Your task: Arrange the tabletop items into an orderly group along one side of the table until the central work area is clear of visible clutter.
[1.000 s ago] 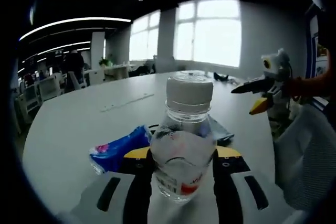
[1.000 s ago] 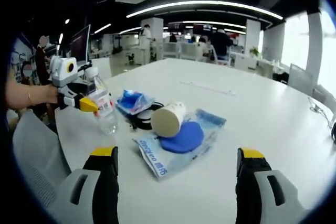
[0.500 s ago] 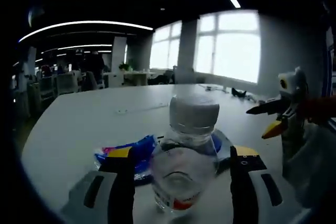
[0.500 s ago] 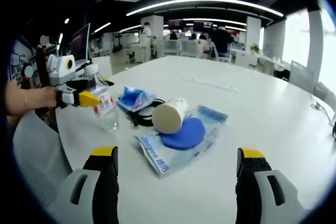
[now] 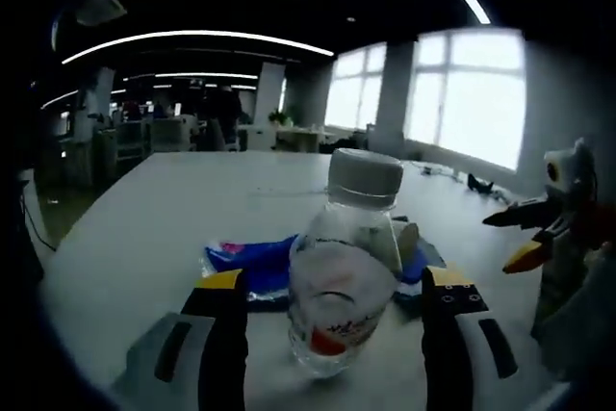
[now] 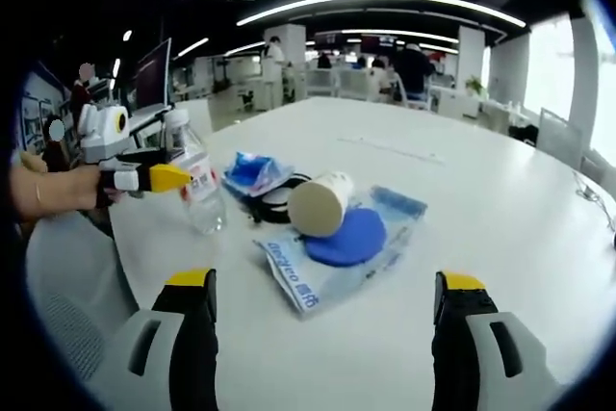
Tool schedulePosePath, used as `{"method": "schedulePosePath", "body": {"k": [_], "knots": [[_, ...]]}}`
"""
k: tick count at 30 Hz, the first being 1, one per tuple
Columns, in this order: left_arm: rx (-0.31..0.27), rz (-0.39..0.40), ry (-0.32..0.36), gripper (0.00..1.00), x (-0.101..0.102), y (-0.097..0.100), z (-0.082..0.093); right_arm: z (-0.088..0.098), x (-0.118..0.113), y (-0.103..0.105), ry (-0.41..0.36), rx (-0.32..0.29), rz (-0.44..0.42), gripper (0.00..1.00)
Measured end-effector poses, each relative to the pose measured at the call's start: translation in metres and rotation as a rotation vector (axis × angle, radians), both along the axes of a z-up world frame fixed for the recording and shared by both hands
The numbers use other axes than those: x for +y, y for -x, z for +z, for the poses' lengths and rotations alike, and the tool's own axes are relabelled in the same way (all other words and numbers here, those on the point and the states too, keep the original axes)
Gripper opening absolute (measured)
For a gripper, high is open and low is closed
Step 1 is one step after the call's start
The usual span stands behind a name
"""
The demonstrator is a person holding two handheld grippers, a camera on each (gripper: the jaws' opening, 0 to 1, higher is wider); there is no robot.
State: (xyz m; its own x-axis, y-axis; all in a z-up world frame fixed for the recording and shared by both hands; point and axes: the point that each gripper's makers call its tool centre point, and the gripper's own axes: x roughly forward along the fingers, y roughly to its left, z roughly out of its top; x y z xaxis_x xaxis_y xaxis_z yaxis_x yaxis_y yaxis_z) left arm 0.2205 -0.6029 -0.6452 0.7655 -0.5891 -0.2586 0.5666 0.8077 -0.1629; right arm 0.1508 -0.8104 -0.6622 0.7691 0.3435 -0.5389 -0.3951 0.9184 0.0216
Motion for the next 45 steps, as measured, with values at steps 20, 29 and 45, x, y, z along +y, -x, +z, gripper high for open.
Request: {"method": "schedulePosePath", "body": {"k": [20,29,45], "knots": [[0.013,0.207,0.025,0.49,-0.002,0.004,0.001,0.007,0.009,0.000,-0.022,-0.027,0.030,0.92],[0.018,0.260,-0.010,0.45,0.004,0.005,-0.007,0.005,0.003,0.003,-0.023,-0.022,0.014,0.92],[-0.002,0.274,-0.059,0.37,0.003,0.004,-0.005,0.006,-0.001,0.003,-0.027,-0.031,0.002,0.91]]}}
